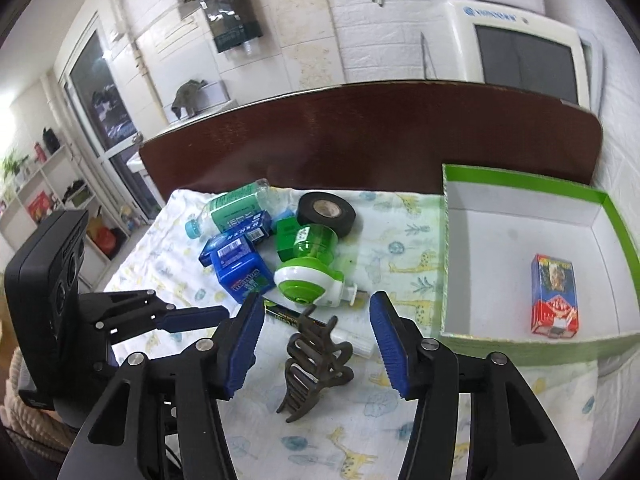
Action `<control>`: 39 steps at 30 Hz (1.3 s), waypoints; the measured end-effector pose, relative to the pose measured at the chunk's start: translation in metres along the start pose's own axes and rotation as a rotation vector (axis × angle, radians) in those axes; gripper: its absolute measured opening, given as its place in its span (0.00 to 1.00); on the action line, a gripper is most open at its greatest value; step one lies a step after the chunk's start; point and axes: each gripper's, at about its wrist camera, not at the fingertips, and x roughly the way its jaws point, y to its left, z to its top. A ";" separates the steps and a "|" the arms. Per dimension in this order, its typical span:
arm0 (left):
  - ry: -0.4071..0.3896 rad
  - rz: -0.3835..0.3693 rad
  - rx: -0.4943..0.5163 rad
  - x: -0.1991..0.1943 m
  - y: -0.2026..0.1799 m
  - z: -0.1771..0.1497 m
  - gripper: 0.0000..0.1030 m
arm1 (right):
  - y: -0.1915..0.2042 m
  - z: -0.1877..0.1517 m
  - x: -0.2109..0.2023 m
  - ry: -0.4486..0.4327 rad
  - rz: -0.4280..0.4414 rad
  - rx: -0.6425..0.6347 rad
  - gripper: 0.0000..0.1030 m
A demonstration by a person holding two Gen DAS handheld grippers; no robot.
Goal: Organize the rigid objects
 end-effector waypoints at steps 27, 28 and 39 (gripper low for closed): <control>0.012 -0.015 0.010 -0.006 -0.012 -0.015 0.45 | -0.060 -0.120 -0.005 0.225 -0.031 0.308 0.25; 0.010 -0.017 0.011 -0.006 -0.013 -0.016 0.45 | -0.062 -0.124 -0.007 0.227 -0.043 0.309 0.25; 0.044 -0.059 0.068 0.001 -0.030 -0.027 0.48 | -0.055 -0.105 -0.039 0.095 -0.062 0.227 0.25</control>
